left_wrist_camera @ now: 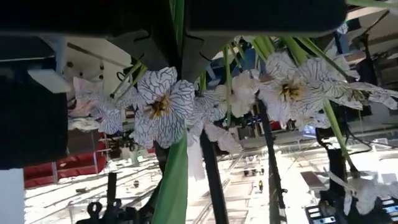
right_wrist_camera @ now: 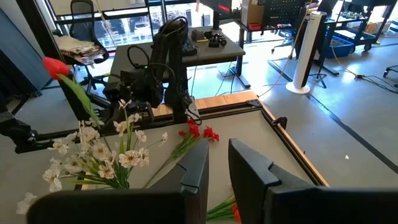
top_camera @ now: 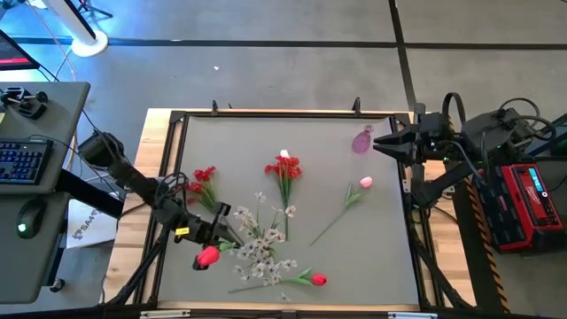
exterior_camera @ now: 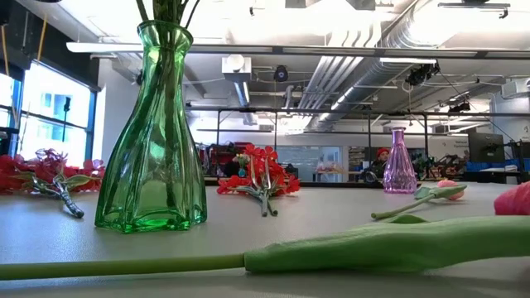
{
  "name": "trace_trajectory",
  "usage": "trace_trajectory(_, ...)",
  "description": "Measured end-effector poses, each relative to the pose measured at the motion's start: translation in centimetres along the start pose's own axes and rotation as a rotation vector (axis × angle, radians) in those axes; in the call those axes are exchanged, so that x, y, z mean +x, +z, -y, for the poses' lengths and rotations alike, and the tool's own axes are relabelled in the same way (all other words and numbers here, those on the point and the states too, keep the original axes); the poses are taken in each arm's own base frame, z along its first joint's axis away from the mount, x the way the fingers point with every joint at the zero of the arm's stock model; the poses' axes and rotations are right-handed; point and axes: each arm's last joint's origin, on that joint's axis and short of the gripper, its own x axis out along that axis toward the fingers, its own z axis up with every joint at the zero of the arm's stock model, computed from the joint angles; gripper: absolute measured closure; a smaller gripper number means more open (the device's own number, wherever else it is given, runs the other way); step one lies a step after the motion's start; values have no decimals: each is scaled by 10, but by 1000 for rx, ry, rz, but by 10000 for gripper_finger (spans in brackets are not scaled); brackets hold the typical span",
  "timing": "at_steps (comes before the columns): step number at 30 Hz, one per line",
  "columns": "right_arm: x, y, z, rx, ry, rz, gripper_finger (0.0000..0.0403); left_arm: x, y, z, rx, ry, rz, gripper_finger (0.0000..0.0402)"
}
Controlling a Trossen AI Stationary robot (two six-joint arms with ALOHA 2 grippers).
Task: Sort flowers into vase by color
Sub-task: Put the bottom red flower into the green vase
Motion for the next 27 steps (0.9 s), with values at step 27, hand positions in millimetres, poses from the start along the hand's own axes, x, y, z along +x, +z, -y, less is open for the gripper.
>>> trace_trajectory(27, 0, 0, 0, 0, -3, 1, 352, -17, -35, -12, -125, -25, -137, 399)
